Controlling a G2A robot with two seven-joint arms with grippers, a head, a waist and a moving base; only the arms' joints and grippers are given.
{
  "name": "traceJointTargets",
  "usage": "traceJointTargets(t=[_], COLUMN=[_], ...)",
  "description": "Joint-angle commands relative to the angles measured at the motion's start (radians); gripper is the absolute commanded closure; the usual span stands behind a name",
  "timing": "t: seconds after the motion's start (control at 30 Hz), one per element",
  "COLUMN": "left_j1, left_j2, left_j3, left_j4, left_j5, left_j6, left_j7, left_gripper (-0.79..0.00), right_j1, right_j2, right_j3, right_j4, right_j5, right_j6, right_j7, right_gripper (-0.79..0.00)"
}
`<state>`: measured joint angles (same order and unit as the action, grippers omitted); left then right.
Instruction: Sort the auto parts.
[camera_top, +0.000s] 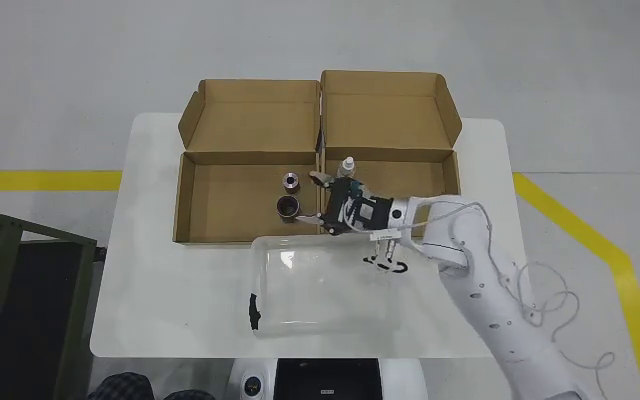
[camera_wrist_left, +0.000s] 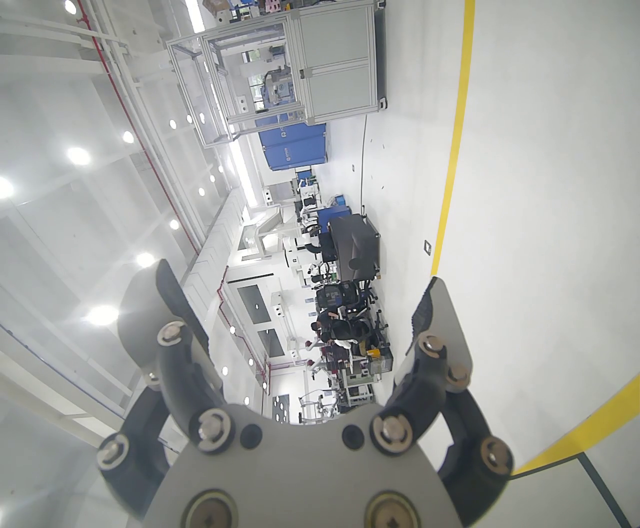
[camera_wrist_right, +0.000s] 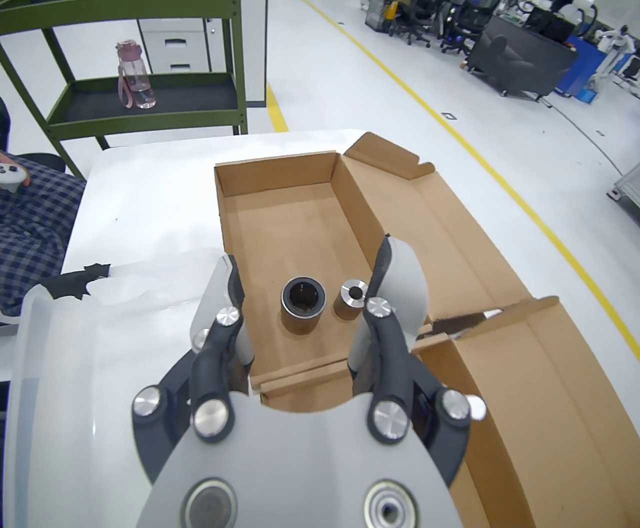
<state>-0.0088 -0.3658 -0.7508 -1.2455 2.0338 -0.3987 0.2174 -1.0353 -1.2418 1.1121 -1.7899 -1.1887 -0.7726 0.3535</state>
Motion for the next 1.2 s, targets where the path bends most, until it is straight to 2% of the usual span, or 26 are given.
traceJointTargets(t=[0.0, 0.07, 0.13, 0.17, 0.3, 0.87, 1.17], left_j1=[0.000, 0.000, 0.000, 0.000, 0.000, 0.000, 0.000], left_j2=[0.000, 0.000, 0.000, 0.000, 0.000, 0.000, 0.000], left_j3=[0.000, 0.000, 0.000, 0.000, 0.000, 0.000, 0.000], left_j4=[0.000, 0.000, 0.000, 0.000, 0.000, 0.000, 0.000], left_j5=[0.000, 0.000, 0.000, 0.000, 0.000, 0.000, 0.000], left_j6=[0.000, 0.000, 0.000, 0.000, 0.000, 0.000, 0.000], left_j7=[0.000, 0.000, 0.000, 0.000, 0.000, 0.000, 0.000], left_gripper=[-0.785, -0.785, -0.785, -0.785, -0.785, -0.785, -0.785], right_j1=[-0.041, -0.085, -0.129, -0.150, -0.224, -0.539, -0.657], right_j2=[0.010, 0.019, 0.027, 0.031, 0.044, 0.080, 0.087], right_j3=[0.050, 0.095, 0.138, 0.158, 0.226, 0.533, 0.626], right_j4=[-0.023, -0.049, -0.070, -0.079, -0.105, -0.121, -0.124], right_j5=[-0.012, -0.031, -0.050, -0.060, -0.104, -0.154, -0.171], right_j6=[-0.004, -0.005, -0.004, -0.004, 0.005, 0.087, 0.128], right_j7=[-0.032, -0.071, -0.111, -0.132, -0.207, -0.528, -0.633], right_gripper=[-0.502, -0.542, -0.616, -0.696, -0.785, -0.785, -0.785])
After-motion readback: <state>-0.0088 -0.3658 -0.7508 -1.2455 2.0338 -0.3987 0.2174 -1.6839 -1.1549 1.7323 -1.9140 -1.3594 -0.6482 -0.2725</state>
